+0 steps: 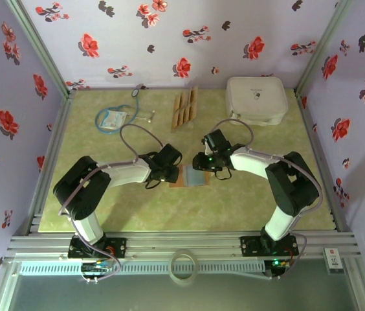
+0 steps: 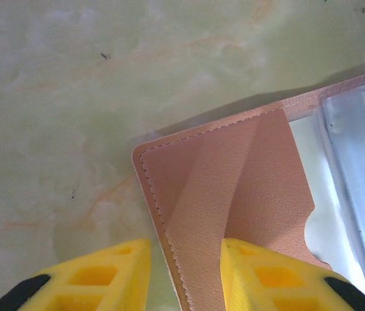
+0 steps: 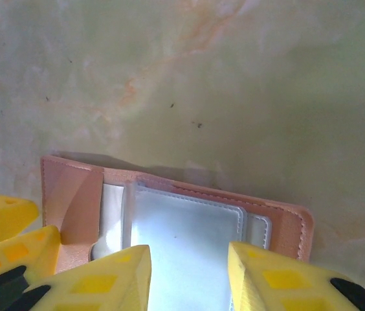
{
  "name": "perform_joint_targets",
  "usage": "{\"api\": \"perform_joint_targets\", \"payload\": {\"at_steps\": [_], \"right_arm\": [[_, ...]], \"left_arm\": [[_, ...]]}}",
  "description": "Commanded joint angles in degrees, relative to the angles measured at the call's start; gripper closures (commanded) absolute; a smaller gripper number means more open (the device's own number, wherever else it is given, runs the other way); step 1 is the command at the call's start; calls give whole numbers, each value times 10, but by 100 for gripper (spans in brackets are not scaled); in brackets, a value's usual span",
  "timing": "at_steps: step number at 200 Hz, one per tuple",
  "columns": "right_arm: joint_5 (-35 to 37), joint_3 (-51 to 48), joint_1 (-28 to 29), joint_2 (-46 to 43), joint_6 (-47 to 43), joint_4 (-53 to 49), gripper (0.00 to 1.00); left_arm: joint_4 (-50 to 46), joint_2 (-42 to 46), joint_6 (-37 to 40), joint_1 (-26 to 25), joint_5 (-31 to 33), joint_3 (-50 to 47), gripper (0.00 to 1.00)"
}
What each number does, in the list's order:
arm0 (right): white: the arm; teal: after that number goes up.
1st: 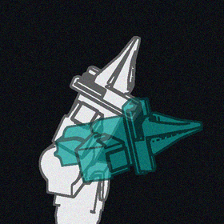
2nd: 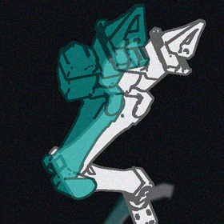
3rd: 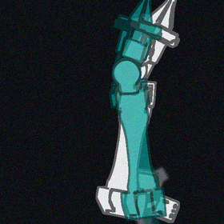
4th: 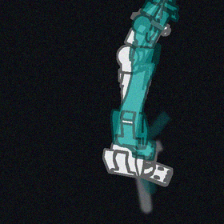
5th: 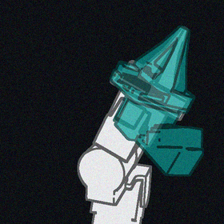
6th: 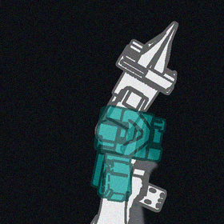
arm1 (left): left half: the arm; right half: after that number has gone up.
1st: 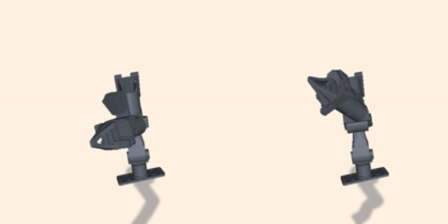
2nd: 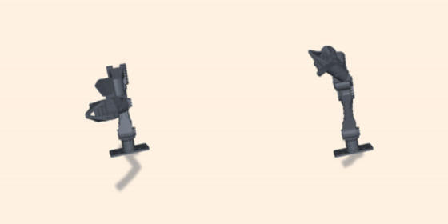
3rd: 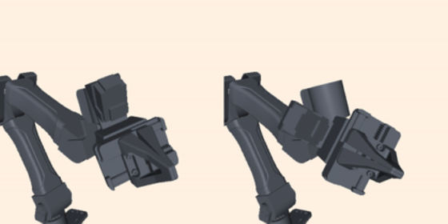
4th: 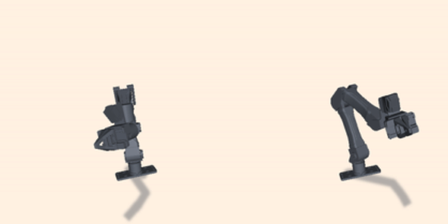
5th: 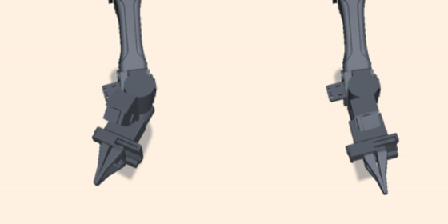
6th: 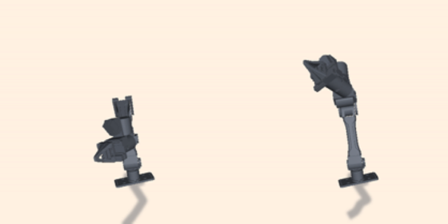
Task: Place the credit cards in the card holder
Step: Press the card holder at the center of the table.
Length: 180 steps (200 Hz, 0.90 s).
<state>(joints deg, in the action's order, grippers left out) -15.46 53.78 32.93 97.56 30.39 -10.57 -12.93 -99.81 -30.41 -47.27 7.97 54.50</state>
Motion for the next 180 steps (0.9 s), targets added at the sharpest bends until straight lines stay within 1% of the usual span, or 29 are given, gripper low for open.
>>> {"api": "perform_joint_targets", "payload": {"at_steps": [1, 50, 100, 125, 152, 180], "right_arm": [[-3, 13, 1, 12, -9, -5, 64], [-3, 2, 1, 19, -6, 6, 65], [-4, -6, 1, 22, -3, 14, 66], [-4, -10, 1, 22, -3, 18, 66], [-3, -13, 1, 22, -2, 20, 66], [-3, -14, 1, 21, -1, 20, 66]], "left_arm": [[-32, -9, 18, -3, 18, 18, 66], [-62, 33, 15, -3, 17, 50, 63], [-62, 75, -8, -12, -15, 66, 62], [-39, 79, -22, -19, -39, 64, 62], [-20, 69, -37, -21, -51, 52, 63], [-1, 56, -38, -21, -50, 28, 67]]}}
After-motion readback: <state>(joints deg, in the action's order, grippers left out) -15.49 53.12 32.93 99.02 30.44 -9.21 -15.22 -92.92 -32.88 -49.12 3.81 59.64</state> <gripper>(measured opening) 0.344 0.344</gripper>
